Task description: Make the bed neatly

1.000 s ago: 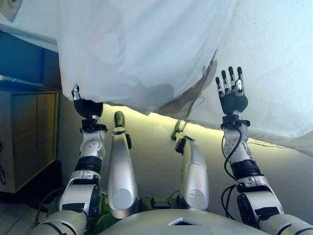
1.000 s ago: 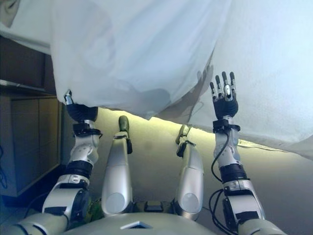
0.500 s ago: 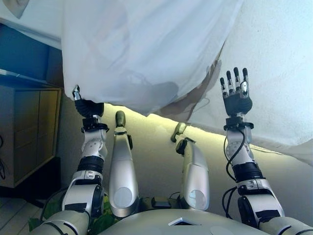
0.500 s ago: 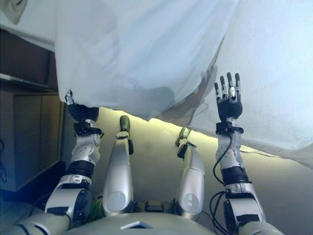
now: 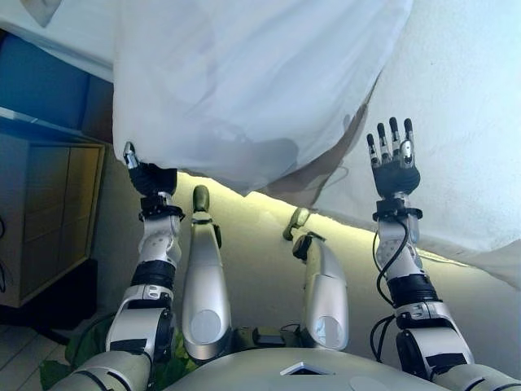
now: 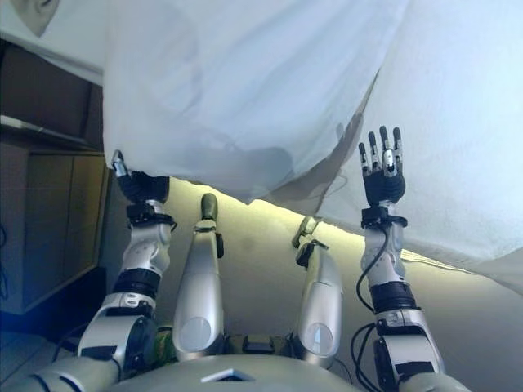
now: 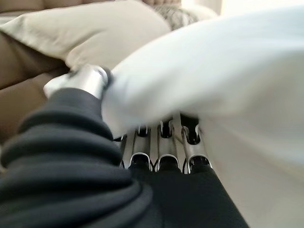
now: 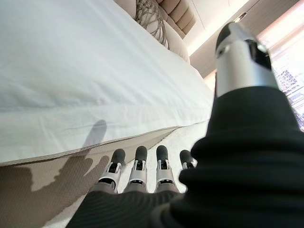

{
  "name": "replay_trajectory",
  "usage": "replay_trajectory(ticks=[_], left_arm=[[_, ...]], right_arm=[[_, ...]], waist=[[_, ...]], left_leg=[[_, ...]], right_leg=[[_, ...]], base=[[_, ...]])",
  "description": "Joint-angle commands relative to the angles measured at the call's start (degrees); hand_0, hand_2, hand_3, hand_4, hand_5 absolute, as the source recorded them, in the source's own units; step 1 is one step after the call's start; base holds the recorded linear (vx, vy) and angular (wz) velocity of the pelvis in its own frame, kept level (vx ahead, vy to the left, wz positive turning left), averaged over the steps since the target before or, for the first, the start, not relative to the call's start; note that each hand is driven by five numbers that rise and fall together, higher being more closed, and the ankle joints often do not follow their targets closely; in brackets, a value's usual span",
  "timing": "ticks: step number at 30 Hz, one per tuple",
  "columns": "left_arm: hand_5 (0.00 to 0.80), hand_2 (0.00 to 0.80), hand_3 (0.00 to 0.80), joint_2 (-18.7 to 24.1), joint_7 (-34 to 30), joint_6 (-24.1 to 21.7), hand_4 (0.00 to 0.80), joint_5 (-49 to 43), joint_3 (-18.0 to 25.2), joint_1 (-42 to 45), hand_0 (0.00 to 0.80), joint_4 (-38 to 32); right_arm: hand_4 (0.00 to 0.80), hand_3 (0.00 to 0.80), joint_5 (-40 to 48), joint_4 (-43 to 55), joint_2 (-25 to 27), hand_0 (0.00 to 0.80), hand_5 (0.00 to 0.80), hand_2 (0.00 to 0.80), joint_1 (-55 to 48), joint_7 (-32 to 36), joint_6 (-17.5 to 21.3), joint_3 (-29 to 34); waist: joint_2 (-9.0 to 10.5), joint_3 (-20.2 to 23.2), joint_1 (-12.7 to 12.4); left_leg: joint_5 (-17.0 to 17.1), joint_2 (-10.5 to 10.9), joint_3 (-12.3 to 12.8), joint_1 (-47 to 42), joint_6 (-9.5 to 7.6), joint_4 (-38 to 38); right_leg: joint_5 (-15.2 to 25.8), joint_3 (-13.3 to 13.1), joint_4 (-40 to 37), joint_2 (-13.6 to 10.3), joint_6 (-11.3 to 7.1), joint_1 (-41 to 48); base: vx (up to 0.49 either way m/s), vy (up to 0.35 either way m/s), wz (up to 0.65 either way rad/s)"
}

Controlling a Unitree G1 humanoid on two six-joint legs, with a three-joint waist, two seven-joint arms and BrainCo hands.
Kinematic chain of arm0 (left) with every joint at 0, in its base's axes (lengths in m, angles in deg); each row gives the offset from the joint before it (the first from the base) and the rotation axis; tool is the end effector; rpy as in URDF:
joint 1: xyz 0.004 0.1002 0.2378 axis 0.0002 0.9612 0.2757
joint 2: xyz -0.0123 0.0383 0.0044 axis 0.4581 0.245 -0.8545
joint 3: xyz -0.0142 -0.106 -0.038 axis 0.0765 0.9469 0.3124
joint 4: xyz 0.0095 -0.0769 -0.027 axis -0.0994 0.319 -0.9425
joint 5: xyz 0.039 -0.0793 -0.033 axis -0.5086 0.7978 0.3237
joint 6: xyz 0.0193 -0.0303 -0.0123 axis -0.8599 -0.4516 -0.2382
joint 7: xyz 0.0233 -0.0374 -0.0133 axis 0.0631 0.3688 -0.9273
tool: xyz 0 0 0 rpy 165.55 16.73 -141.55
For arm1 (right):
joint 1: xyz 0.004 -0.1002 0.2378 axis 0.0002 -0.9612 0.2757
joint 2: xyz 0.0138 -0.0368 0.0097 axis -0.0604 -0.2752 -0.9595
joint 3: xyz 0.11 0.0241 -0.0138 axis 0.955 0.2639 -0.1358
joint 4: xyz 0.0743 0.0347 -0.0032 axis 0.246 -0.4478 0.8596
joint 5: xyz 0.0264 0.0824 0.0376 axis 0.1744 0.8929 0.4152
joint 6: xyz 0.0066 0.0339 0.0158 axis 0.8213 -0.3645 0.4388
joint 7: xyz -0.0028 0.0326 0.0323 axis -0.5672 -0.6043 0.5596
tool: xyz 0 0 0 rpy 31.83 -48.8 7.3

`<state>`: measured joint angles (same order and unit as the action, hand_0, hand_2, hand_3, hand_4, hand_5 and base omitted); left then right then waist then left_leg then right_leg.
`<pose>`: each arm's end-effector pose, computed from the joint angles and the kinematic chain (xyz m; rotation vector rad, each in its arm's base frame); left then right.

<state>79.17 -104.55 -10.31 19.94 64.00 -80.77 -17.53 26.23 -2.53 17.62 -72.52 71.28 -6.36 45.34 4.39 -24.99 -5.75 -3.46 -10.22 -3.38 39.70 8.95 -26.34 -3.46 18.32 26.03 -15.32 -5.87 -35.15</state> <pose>0.2454 0.2103 -0.0053 -1.5258 -0.3076 0.1256 0.2425 -0.2220 0.0347 0.8406 -0.2747 -0.0027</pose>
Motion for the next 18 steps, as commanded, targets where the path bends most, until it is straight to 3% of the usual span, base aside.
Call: replay_trajectory(ticks=[1, 9, 14, 18], left_arm=[[0.0, 0.0, 0.0, 3.6, -1.1, -2.1, 0.0, 3.6, 5.5, 3.5, 0.0, -0.9], [0.0, 0.0, 0.0, 3.5, -0.7, -1.0, 0.0, 1.6, 4.1, 6.2, 0.0, -0.5], [0.0, 0.0, 0.0, 3.3, 0.9, 0.1, 0.0, 0.5, 6.0, 9.1, 0.0, 0.8], [0.0, 0.0, 0.0, 3.0, 3.1, 1.7, 0.0, -6.4, 7.5, 12.7, 0.0, 3.0]], right_arm=[[0.0, 0.0, 1.8, 4.3, -0.7, 0.0, 0.0, 0.0, -3.1, 2.1, 3.7, 4.2], [0.0, 0.0, 3.0, 5.0, -2.9, 0.0, 0.0, 0.0, -6.3, 1.9, 4.0, 4.7], [0.0, 0.0, 2.7, 4.1, -4.0, 0.0, 0.0, 0.0, -7.9, 2.3, 4.0, 5.6], [0.0, 0.0, 1.1, 5.0, -5.0, 0.0, 0.0, 0.0, -10.2, 0.7, 3.2, 6.1]], waist=[[1.71, 1.9, -1.8], [2.99, 5.2, -2.7], [3.05, 7.3, -3.1], [2.82, 9.9, -3.3]], left_leg=[[3.4, 4.3, 2.2, 0.7, -4.62, 1.4], [3.8, 4.2, 2.4, -7.8, -3.93, 7.9], [5.5, 3.9, 3.1, -13.0, -4.09, 12.6], [5.8, 3.8, 3.5, -18.5, -4.05, 16.6]], right_leg=[[2.9, 0.8, -5.2, -0.7, -2.52, 5.6], [5.4, 2.4, -14.1, 0.9, -3.56, 16.7], [7.1, 3.2, -18.4, 1.3, -3.53, 21.6], [7.3, 2.8, -21.0, 1.7, -3.91, 25.8]], base=[[0.051, -0.105, 0.1], [0.081, -0.112, 0.08], [0.035, -0.032, 0.03], [0.127, -0.027, 0.09]])
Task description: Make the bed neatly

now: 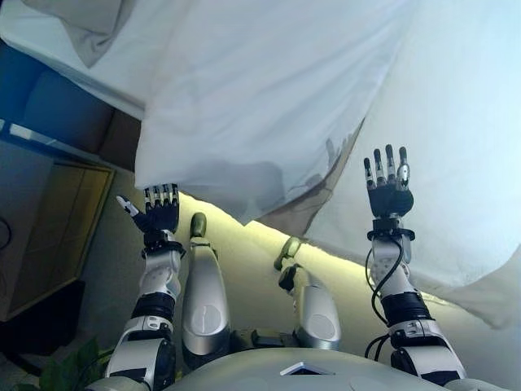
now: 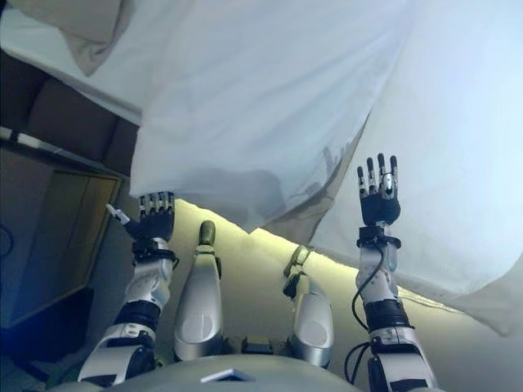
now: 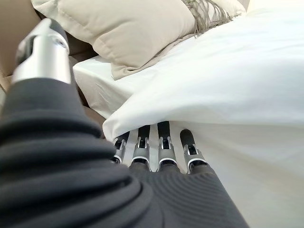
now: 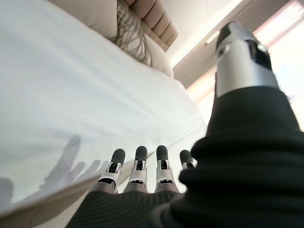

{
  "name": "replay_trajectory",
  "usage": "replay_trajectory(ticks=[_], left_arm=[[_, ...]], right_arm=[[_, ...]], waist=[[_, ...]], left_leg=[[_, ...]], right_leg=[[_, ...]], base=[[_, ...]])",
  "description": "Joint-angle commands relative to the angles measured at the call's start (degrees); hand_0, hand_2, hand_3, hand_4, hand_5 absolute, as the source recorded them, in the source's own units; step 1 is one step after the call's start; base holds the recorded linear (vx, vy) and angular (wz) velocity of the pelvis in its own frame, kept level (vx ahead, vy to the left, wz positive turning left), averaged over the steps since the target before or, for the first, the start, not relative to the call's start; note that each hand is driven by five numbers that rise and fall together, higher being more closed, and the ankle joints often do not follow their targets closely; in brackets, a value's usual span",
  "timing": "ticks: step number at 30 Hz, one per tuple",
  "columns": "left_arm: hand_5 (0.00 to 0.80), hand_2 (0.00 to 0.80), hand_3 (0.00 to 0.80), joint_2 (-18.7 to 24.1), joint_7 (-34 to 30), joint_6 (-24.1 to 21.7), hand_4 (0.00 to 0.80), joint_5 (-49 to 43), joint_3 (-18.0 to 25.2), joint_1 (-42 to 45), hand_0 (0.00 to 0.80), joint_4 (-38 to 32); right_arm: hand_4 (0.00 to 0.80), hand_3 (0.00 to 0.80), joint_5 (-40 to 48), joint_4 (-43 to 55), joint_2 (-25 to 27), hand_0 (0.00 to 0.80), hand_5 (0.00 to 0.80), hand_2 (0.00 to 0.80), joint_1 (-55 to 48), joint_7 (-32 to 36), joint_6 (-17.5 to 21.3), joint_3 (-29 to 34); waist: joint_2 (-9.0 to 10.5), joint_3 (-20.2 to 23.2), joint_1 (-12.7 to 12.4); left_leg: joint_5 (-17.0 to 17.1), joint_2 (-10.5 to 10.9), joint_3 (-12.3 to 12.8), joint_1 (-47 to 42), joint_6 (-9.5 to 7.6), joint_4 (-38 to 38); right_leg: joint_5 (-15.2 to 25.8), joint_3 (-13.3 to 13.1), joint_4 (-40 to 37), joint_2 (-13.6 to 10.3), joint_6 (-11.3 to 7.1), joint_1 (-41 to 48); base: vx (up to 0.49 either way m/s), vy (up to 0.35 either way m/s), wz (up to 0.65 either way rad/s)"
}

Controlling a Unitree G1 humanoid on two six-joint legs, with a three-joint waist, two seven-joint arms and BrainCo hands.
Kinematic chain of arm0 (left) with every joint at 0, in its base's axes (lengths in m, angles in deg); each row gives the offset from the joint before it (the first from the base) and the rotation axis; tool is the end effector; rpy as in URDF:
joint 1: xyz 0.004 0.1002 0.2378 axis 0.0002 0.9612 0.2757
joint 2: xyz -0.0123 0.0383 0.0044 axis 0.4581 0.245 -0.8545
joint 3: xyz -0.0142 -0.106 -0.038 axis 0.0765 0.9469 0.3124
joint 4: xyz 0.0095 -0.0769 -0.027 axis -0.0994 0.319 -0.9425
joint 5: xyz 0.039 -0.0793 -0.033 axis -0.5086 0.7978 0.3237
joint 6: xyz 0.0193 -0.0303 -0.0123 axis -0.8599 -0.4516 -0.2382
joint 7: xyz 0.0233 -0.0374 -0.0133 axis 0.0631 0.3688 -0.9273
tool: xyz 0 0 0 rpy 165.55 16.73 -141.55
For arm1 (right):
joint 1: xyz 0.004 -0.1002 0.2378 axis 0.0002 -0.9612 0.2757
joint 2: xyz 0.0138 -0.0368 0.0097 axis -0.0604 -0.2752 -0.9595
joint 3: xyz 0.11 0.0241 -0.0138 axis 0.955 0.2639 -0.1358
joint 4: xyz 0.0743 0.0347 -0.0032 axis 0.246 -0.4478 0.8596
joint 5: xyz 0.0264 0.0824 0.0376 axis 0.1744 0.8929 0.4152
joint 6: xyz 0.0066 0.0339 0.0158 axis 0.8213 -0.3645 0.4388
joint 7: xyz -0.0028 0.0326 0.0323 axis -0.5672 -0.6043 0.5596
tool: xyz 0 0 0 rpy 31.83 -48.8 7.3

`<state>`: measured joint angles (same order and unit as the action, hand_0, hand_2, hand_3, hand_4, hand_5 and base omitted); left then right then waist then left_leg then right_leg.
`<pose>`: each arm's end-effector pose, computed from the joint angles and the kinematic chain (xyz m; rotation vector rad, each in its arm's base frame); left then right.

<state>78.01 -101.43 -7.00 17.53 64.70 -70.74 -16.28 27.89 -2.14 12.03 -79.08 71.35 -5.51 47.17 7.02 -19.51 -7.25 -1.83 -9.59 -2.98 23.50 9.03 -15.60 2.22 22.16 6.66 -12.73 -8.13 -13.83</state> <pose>0.1942 0.2142 -0.0465 -1.5175 -0.1052 0.3060 0.2145 -0.2105 0.0040 0.9555 -0.2165 -0.1146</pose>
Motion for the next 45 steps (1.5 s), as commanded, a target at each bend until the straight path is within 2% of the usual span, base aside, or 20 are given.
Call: replay_trajectory(ticks=[1, 4, 10, 19, 23, 27, 31, 36, 41, 45], left_arm=[[0.0, 0.0, 0.0, 4.0, -0.2, -1.1, 0.0, -5.2, 7.2, 3.7, 0.0, 2.0], [0.0, 0.0, 0.0, 3.0, -2.2, 2.0, 0.0, -11.2, 8.9, 8.6, 0.0, 2.1], [0.0, 0.0, 0.0, 1.2, -1.5, 7.3, 0.0, -17.6, 9.9, 14.7, 0.0, 0.7], [0.0, 0.0, 0.0, 1.5, -4.6, 12.8, 0.0, -27.2, 8.3, 20.5, 0.0, -4.2], [0.0, 0.0, 0.0, 3.3, -6.4, 14.0, 0.0, -32.4, 5.6, 21.7, 0.0, -8.4], [0.0, 0.0, 0.0, 4.4, -6.2, 17.6, 0.0, -32.0, 4.3, 22.3, 0.0, -12.5], [0.0, 0.0, 0.0, 4.9, -2.3, 21.0, 0.0, -29.3, 3.2, 22.4, 0.0, -16.1], [0.0, 0.0, 0.0, 6.0, -1.8, 22.4, 0.0, -28.7, 2.2, 22.5, 0.0, -22.7], [0.0, 0.0, 0.0, 7.6, -2.5, 22.9, 0.0, -29.7, -0.5, 21.3, 0.0, -28.0], [0.0, 0.0, 0.0, 7.9, -2.5, 22.3, 0.0, -29.2, -2.4, 19.3, 0.0, -29.2]], right_arm=[[0.0, 0.0, -0.9, 4.8, 0.5, 0.0, 0.0, 0.0, -4.5, 0.5, 2.1, 4.5], [0.0, 0.0, -2.3, 4.9, 0.4, 0.0, 0.0, 0.0, -7.9, 0.4, 0.8, 5.6], [0.0, 0.0, -5.7, 4.5, -0.4, 0.0, 0.0, 0.0, -11.6, -0.8, -1.7, 7.1], [0.0, 0.0, -9.5, 5.6, -0.6, 0.0, 0.0, 0.0, -15.0, -4.4, -3.3, 7.5], [0.0, 0.0, -10.3, 5.2, 0.3, 0.0, 0.0, 0.0, -16.1, -5.2, -3.5, 7.2], [0.0, 0.0, -9.7, 5.0, 0.9, 0.0, 0.0, 0.0, -16.9, -5.3, -3.5, 7.5], [0.0, 0.0, -8.8, 5.2, 1.1, 0.0, 0.0, 0.0, -17.2, -5.7, -3.8, 7.6], [0.0, 0.0, -8.1, 6.1, 1.4, 0.0, 0.0, 0.0, -17.8, -6.3, -2.9, 7.1], [0.0, 0.0, -7.7, 6.1, 1.8, 0.0, 0.0, 0.0, -17.2, -6.9, -2.4, 5.6], [0.0, 0.0, -7.8, 5.2, 2.0, 0.0, 0.0, 0.0, -16.4, -7.2, -2.2, 4.2]], waist=[[0.01, 5.1, -1.8], [-1.02, 8.3, -1.8], [-2.58, 13.4, -2.4], [-4.14, 18.0, -2.8], [-4.74, 19.2, -2.5], [-5.21, 19.8, -2.1], [-5.39, 20.5, -1.7], [-5.56, 21.0, -1.6], [-5.79, 21.4, -1.3], [-5.94, 21.8, -0.8]], left_leg=[[4.3, 3.2, 3.2, -3.5, -4.11, 6.7], [4.7, 3.3, 3.8, -8.1, -4.09, 10.0], [5.0, 3.1, 5.0, -14.2, -4.04, 13.2], [5.8, 3.1, 6.3, -20.1, -4.27, 16.5], [6.1, 3.0, 7.0, -21.7, -4.39, 17.6], [6.1, 2.9, 7.7, -22.7, -4.47, 18.2], [6.3, 2.8, 8.4, -23.5, -4.4, 19.0], [6.2, 2.7, 8.6, -23.7, -4.34, 18.7], [6.1, 2.6, 8.9, -23.9, -4.31, 18.6], [6.1, 2.5, 9.4, -24.3, -4.26, 18.8]], right_leg=[[1.6, -1.0, -2.2, -0.9, -1.74, 5.5], [1.7, -1.2, -4.3, -1.0, -2.12, 8.7], [1.7, -1.2, -5.9, -1.0, -2.43, 12.4], [1.6, -1.0, -7.5, -0.4, -1.96, 16.2], [1.6, -1.2, -7.6, -0.1, -1.75, 17.0], [1.5, -1.3, -7.6, 0.1, -1.61, 17.3], [1.8, -1.2, -8.4, 0.4, -1.58, 17.6], [1.8, -1.3, -8.4, 0.7, -1.39, 17.6], [1.8, -1.4, -8.4, 1.0, -1.15, 17.6], [1.8, -1.7, -8.5, 1.1, -1.08, 17.7]], base=[[0.197, 0.06, 0.11], [0.19, 0.084, 0.04], [0.162, 0.051, 0.01], [0.089, 0.006, 0.0], [0.021, -0.006, -0.01], [0.0, 0.0, 0.0], [-0.017, -0.026, -0.03], [-0.01, -0.018, -0.02], [0.0, 0.0, 0.0], [-0.002, -0.001, -0.01]])
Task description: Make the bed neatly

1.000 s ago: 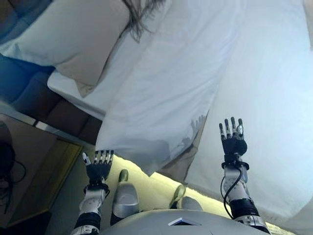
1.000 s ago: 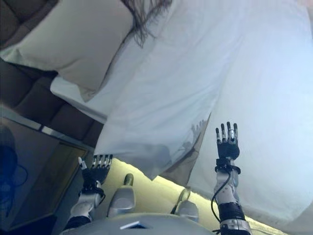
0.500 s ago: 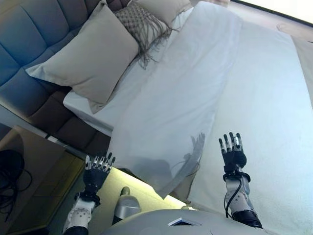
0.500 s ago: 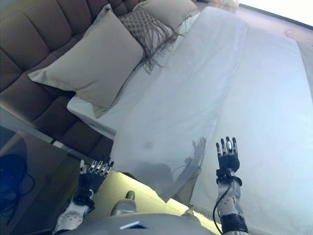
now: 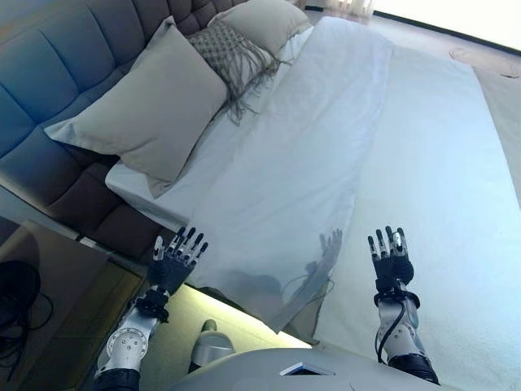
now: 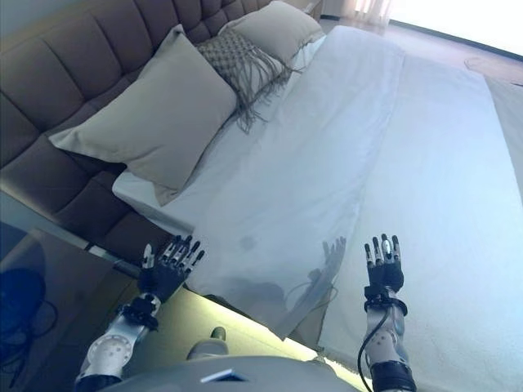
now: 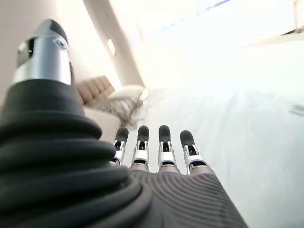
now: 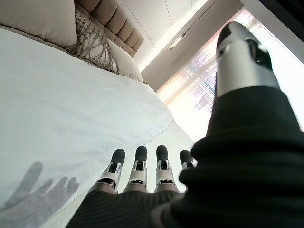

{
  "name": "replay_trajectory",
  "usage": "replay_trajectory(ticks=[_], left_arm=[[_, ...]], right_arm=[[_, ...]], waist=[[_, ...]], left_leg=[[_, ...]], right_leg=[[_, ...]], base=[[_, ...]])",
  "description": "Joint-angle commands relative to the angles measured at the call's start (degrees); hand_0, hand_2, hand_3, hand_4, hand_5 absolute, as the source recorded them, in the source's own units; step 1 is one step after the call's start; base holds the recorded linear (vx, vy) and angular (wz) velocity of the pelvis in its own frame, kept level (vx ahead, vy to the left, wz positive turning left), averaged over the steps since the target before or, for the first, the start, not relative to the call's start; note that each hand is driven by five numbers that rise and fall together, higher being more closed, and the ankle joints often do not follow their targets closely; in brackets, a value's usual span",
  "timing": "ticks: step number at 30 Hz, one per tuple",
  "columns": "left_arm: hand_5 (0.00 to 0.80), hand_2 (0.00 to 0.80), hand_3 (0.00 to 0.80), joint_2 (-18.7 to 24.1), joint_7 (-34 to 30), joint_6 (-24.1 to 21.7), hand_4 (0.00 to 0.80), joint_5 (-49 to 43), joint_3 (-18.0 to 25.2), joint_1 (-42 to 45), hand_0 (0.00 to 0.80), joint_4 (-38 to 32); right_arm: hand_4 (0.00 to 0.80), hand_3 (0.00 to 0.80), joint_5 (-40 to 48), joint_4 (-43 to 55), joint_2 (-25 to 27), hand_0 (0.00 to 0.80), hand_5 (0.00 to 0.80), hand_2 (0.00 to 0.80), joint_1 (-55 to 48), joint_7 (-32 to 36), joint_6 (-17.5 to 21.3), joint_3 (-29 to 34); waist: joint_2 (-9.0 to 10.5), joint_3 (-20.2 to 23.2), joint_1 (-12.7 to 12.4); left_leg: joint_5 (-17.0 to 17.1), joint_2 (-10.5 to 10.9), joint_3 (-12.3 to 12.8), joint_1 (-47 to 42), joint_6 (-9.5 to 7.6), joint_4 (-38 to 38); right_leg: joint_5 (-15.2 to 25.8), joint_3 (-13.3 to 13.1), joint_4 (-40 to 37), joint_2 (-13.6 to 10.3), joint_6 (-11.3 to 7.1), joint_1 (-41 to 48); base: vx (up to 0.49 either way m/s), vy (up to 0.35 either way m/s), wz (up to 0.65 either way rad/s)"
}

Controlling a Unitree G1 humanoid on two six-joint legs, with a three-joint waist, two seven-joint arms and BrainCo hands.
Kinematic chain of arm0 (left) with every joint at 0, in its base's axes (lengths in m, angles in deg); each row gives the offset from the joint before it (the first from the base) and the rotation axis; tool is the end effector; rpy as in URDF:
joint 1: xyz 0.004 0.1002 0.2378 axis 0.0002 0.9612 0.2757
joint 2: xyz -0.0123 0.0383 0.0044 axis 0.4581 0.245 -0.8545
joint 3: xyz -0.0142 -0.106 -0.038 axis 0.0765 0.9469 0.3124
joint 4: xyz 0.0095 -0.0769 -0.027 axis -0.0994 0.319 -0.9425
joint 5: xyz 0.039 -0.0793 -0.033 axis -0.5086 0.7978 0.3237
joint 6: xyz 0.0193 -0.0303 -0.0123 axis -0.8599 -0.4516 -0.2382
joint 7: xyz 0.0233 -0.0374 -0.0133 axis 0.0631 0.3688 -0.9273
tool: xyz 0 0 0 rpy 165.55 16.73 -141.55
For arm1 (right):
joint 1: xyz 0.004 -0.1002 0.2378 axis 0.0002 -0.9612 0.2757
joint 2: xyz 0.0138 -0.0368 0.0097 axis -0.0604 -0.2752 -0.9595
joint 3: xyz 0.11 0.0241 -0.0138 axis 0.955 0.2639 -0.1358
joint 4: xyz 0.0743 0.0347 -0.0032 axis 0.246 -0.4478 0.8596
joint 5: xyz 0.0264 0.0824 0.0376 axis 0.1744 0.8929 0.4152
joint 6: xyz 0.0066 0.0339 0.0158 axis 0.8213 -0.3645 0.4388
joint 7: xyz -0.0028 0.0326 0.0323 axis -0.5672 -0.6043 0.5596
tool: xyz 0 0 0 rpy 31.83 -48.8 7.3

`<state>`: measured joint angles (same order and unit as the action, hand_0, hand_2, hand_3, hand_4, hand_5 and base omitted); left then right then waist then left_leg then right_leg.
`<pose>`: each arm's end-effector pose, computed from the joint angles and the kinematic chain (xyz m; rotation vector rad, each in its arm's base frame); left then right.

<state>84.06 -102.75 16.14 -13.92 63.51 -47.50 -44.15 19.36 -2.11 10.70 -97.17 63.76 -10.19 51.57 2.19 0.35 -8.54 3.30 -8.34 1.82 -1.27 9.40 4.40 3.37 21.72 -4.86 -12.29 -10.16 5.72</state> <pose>0.1155 0.2297 -0.0327 -1.0347 0.3623 -0.1112 0.1241 -0.2284 -0.0468 0.8294 0.1377 -0.4333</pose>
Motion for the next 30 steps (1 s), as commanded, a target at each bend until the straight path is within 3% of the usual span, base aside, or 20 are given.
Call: replay_trajectory(ticks=[1, 8, 13, 16, 20, 24, 30], left_arm=[[0.0, 0.0, 0.0, 1.8, -0.7, -0.9, 0.0, 2.5, -1.8, -4.8, 0.0, -1.8], [0.0, 0.0, 0.0, 0.3, 1.3, -2.4, 0.0, 6.6, -4.2, -8.5, 0.0, 1.8], [0.0, 0.0, 0.0, -0.5, -0.9, -6.3, 0.0, 2.9, -4.2, -8.3, 0.0, 4.3], [0.0, 0.0, 0.0, 0.7, 1.4, -12.5, 0.0, -6.9, -4.6, -8.4, 0.0, 6.2], [0.0, 0.0, 0.0, 5.2, 8.8, -26.5, 0.0, -28.8, -6.6, -8.7, 0.0, 8.6], [0.0, 0.0, 0.0, 6.5, 8.5, -27.4, 0.0, -31.7, -7.4, -9.0, 0.0, 5.3], [0.0, 0.0, 0.0, 5.1, 4.8, -26.7, 0.0, -26.8, -9.0, -9.0, 0.0, 4.1]], right_arm=[[0.0, 0.0, 0.6, 5.2, 3.3, 0.0, 0.0, 0.0, 2.0, 0.1, 2.4, -0.6], [0.0, 0.0, -0.3, 4.7, 2.6, 0.0, 0.0, 0.0, 3.0, 0.3, 2.2, -2.3], [0.0, 0.0, -1.3, 4.4, 2.7, 0.0, 0.0, 0.0, 2.8, 1.1, 1.4, -2.7], [0.0, 0.0, -1.2, 4.3, 3.4, 0.0, 0.0, 0.0, 2.5, 1.8, 0.6, -2.6], [0.0, 0.0, -0.6, 5.7, 3.9, 0.0, 0.0, 0.0, 2.4, 0.8, -0.5, -2.7], [0.0, 0.0, -1.4, 6.2, 3.2, 0.0, 0.0, 0.0, 2.2, -0.6, -0.4, -2.9], [0.0, 0.0, -6.2, 4.2, 2.7, 0.0, 0.0, 0.0, 2.8, -1.0, 0.8, -4.7]], waist=[[-1.12, 2.1, 0.7], [-0.96, 2.9, 2.3], [-0.65, 3.1, 2.9], [-0.71, 3.0, 3.3], [-0.88, 2.7, 3.4], [-1.01, 2.7, 3.0], [-0.86, 2.5, 2.6]], left_leg=[[1.0, 1.2, 4.7, 0.3, -4.63, -1.0], [1.2, 1.1, 5.7, -0.5, -4.64, 0.2], [0.9, 0.9, 6.8, -0.9, -4.62, 0.3], [0.9, 0.7, 7.3, -0.5, -4.57, 0.1], [0.9, 0.7, 7.4, -0.4, -4.62, 0.3], [0.9, 0.9, 6.7, 0.0, -4.69, 0.6], [1.0, 1.0, 6.8, 0.1, -4.68, 0.6]], right_leg=[[0.6, -1.3, 3.0, 0.7, 0.99, -1.8], [0.6, -1.8, 2.9, 1.0, 0.97, -1.5], [0.8, -2.3, 2.6, 1.4, 1.03, -1.7], [0.7, -2.6, 2.7, 1.5, 1.11, -2.1], [0.4, -2.3, 2.6, 1.7, 1.06, -2.1], [0.5, -1.5, 2.0, 1.7, 0.92, -1.7], [0.8, -1.2, 1.8, 1.6, 0.88, -1.6]], base=[[-0.003, -0.001, -0.06], [0.005, -0.001, -0.04], [0.016, 0.008, -0.04], [0.01, 0.015, -0.06], [0.0, 0.0, 0.0], [-0.034, 0.006, 0.0], [0.0, 0.0, 0.0]])
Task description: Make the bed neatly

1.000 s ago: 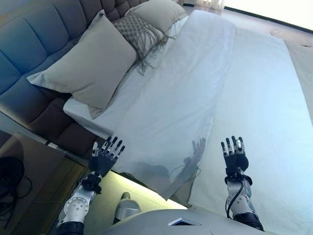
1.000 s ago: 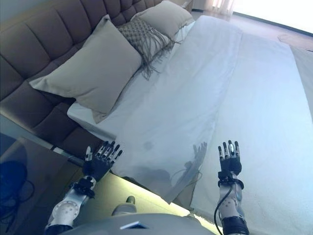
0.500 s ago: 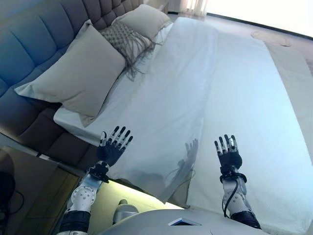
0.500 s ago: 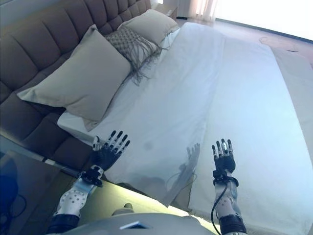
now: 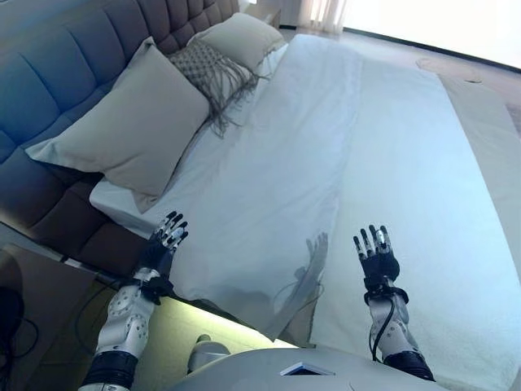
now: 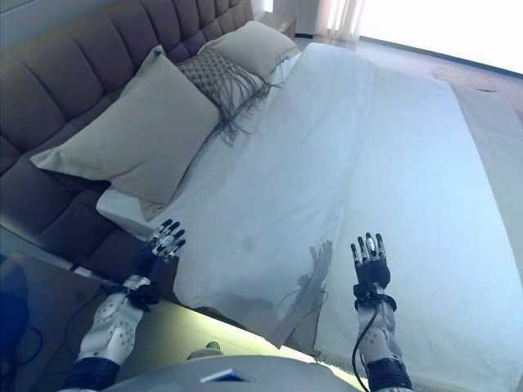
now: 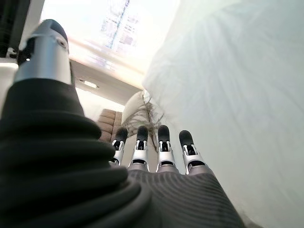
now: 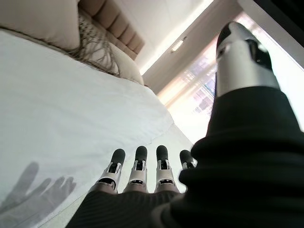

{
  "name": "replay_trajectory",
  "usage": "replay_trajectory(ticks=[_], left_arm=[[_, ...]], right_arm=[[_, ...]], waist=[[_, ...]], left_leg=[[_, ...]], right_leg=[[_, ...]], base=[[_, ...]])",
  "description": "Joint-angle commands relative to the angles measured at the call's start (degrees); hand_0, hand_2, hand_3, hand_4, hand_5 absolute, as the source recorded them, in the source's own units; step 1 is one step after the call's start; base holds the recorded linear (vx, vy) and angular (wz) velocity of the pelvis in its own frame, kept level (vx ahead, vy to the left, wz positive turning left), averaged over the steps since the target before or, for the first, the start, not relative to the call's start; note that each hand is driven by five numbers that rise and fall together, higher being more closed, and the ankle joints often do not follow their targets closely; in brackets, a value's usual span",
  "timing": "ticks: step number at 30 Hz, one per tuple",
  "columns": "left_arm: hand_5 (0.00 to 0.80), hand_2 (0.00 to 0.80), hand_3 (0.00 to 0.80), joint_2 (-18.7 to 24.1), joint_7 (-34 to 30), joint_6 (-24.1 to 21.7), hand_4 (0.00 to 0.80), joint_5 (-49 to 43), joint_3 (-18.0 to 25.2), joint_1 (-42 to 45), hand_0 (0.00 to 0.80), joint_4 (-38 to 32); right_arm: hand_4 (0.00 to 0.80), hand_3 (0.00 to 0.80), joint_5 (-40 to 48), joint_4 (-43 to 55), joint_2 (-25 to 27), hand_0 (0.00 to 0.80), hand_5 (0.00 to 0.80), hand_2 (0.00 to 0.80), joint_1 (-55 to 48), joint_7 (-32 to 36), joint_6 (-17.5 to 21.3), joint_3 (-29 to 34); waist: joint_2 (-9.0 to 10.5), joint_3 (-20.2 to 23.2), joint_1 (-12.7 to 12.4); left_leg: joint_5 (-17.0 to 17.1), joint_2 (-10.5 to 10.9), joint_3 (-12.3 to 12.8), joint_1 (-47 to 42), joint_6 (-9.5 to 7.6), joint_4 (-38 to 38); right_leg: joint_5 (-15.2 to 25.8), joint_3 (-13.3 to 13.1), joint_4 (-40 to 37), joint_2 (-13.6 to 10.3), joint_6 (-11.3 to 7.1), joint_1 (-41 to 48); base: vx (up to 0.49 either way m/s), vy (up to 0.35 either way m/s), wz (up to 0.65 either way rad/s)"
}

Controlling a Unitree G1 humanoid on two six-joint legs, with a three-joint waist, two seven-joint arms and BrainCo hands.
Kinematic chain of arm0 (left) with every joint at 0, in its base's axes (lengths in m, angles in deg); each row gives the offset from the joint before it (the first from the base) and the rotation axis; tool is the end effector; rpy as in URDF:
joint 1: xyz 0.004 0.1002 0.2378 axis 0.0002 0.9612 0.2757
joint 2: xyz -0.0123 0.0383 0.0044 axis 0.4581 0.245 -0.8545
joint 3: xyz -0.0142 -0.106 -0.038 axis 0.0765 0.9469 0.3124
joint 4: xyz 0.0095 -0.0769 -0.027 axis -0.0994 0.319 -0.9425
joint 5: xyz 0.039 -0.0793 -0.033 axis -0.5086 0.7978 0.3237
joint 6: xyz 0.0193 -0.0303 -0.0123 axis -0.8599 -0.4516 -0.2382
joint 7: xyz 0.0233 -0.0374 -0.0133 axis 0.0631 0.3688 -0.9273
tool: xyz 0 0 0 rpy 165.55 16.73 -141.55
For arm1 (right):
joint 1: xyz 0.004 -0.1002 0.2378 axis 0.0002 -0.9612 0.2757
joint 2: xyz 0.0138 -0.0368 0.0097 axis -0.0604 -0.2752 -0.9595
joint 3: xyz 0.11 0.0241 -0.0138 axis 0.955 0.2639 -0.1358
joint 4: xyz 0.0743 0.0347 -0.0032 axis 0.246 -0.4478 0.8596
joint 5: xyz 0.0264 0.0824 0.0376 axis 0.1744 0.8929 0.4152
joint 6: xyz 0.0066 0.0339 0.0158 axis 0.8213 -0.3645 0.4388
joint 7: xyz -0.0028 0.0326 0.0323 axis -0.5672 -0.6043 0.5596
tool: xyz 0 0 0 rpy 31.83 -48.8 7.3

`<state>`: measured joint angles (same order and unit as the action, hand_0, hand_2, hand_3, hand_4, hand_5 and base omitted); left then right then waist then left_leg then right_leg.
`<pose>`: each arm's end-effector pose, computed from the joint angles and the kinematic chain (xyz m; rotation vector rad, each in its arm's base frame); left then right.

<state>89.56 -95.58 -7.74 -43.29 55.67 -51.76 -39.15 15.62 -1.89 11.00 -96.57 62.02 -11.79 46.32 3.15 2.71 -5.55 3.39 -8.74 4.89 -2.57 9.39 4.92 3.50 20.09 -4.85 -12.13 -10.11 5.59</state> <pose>0.1360 0.2422 -0.0243 -0.3160 0.2882 -0.0760 0.1302 -0.2121 -0.0482 0.7755 0.2281 -0.3394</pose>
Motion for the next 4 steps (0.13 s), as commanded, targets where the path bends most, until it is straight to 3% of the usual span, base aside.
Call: replay_trajectory(ticks=[1, 4], left_arm=[[0.0, 0.0, 0.0, -0.4, -2.4, -2.7, 0.0, 2.6, -1.2, -4.6, 0.0, -0.9], [0.0, 0.0, 0.0, -0.5, -1.9, -2.4, 0.0, 2.3, -1.5, -4.0, 0.0, -0.1]], right_arm=[[0.0, 0.0, -2.5, 3.8, 2.5, 0.0, 0.0, 0.0, 2.2, 1.0, 2.3, 0.4], [0.0, 0.0, -2.4, 2.7, 2.7, 0.0, 0.0, 0.0, 2.1, 2.2, 2.0, -0.3]], waist=[[-1.79, 0.2, -0.4], [-1.69, -0.1, -0.3]], left_leg=[[0.9, 1.5, 3.8, 1.4, -4.69, 0.1], [0.8, 1.6, 4.3, 1.6, -4.78, 0.0]], right_leg=[[0.7, 0.4, 1.7, 1.4, 0.87, -1.5], [0.7, 0.1, 1.5, 1.5, 0.94, -1.8]], base=[[0.0, 0.0, 0.0], [-0.016, 0.002, -0.03]])
